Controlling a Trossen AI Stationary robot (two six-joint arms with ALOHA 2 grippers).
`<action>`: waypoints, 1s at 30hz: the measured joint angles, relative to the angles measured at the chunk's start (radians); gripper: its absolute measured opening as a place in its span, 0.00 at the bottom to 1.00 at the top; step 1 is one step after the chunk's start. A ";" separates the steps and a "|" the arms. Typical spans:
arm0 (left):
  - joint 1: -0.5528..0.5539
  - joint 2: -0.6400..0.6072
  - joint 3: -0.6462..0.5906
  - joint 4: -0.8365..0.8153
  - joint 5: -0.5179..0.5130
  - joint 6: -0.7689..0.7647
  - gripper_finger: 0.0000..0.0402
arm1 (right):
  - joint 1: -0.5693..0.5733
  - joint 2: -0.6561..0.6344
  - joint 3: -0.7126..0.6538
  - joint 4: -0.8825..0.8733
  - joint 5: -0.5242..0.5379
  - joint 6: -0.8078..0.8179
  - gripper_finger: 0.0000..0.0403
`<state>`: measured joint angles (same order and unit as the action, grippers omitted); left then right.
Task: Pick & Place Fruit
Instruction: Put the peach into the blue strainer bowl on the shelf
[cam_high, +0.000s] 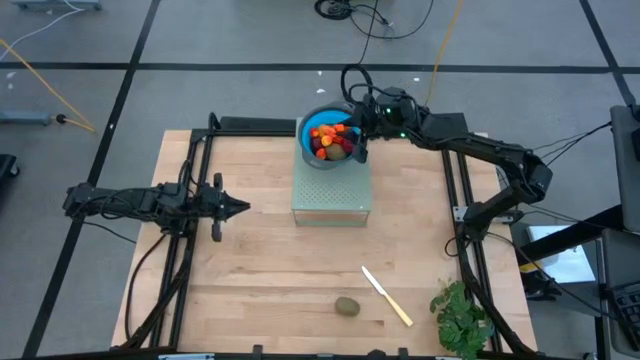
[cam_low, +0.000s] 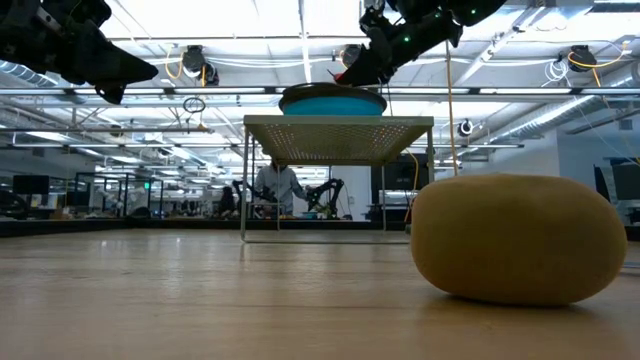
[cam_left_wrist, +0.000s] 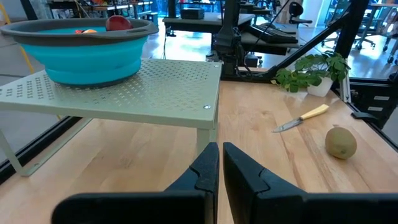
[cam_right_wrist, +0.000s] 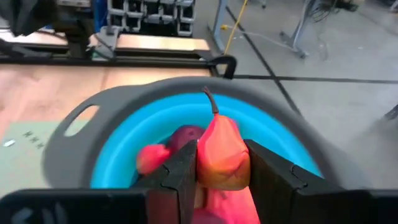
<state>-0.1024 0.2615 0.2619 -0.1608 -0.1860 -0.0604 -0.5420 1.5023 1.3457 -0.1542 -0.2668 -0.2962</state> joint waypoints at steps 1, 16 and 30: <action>0.000 0.000 0.000 0.000 0.000 0.000 0.05 | 0.001 -0.004 0.000 -0.013 -0.001 0.002 0.29; 0.000 0.000 0.000 0.000 -0.001 0.003 0.05 | 0.034 -0.008 0.000 -0.136 -0.052 0.022 0.29; 0.000 0.000 0.000 0.000 -0.007 0.005 0.05 | 0.053 -0.008 0.000 -0.167 -0.101 0.000 0.29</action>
<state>-0.1020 0.2615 0.2619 -0.1608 -0.1929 -0.0559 -0.4889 1.4940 1.3453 -0.3214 -0.3679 -0.2962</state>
